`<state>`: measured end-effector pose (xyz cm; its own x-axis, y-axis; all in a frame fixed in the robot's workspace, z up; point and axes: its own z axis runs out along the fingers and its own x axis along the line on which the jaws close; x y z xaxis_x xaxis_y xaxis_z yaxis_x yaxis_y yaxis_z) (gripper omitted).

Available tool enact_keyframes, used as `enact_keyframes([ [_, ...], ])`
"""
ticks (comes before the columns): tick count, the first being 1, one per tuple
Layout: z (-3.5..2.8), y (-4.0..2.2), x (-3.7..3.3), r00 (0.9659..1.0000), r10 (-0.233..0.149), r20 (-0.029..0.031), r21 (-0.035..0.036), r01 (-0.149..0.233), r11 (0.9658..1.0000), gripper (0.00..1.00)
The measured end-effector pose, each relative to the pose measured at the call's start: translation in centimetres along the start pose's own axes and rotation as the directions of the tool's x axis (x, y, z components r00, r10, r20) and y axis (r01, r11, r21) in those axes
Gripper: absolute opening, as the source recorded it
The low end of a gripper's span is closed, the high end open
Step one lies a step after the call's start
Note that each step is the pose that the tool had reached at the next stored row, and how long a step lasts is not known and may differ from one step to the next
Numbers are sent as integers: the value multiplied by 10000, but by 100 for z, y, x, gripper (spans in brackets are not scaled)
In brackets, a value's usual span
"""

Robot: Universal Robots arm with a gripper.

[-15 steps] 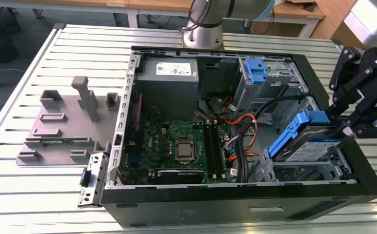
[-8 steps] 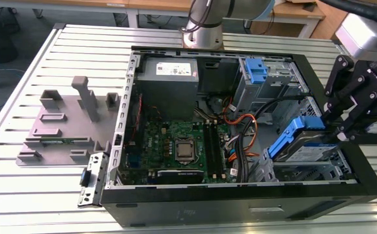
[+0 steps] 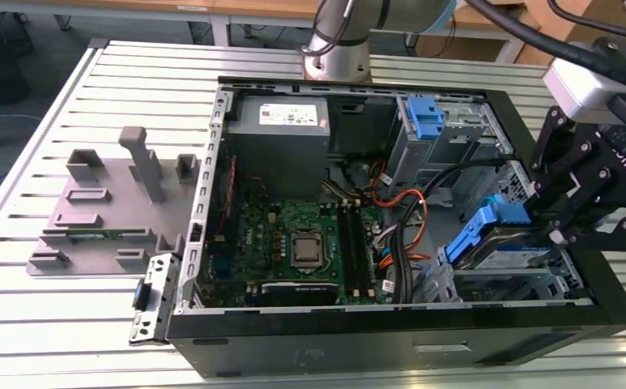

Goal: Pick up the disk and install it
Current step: 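Insert the disk into the insertion slot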

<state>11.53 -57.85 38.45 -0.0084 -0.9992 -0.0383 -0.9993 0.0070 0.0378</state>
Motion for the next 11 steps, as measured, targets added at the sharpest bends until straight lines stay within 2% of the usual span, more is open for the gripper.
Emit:
enact_keyframes([
  [11, 184, -4, 29, 10000, 0, 0, 0, 0, 10000, 35],
])
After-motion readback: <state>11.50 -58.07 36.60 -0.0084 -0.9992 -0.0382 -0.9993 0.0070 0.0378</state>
